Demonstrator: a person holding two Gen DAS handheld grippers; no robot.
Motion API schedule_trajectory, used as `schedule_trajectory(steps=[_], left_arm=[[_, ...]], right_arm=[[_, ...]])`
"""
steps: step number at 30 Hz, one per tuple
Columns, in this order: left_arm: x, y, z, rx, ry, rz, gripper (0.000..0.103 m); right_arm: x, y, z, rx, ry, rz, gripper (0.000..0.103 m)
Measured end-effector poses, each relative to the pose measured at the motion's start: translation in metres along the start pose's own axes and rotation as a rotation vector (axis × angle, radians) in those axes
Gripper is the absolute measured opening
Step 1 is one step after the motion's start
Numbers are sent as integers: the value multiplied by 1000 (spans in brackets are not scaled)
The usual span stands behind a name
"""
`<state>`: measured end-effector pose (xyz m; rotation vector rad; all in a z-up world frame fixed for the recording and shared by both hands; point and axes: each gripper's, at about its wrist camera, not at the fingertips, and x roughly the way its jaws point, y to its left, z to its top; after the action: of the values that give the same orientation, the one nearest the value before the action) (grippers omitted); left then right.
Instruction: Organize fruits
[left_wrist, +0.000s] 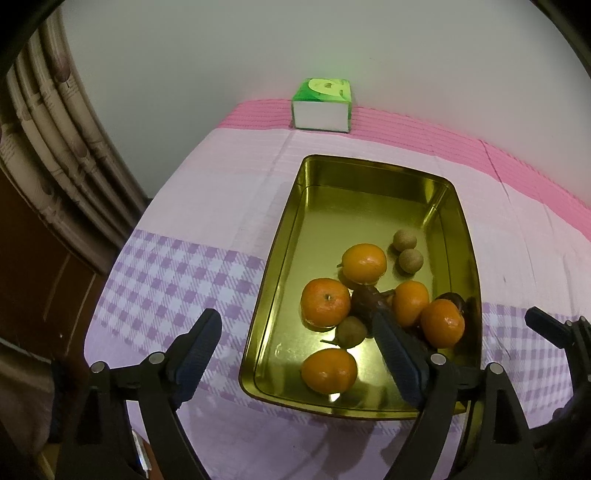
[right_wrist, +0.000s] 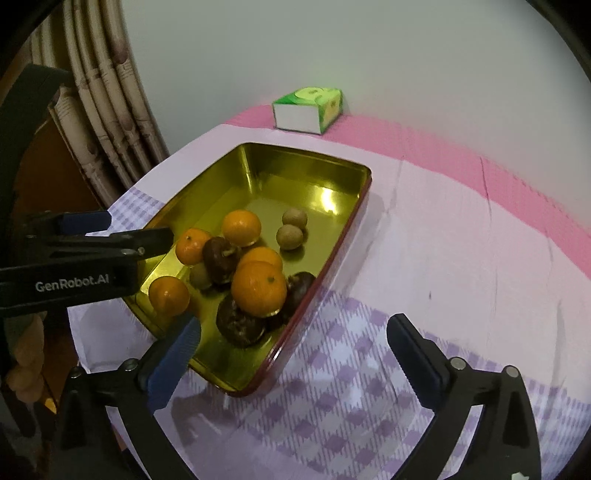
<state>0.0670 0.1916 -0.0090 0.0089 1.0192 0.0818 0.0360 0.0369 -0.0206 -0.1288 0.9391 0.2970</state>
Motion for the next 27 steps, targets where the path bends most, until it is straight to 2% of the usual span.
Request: schedule_trajectory(steps=[9, 27], left_arm=[[0, -2, 0, 10, -2, 2, 85], [0, -3, -1, 12, -1, 3, 85]], right_arm=[[0, -4, -2, 15, 3, -25, 102], [3, 4, -5, -11, 24, -14, 102]])
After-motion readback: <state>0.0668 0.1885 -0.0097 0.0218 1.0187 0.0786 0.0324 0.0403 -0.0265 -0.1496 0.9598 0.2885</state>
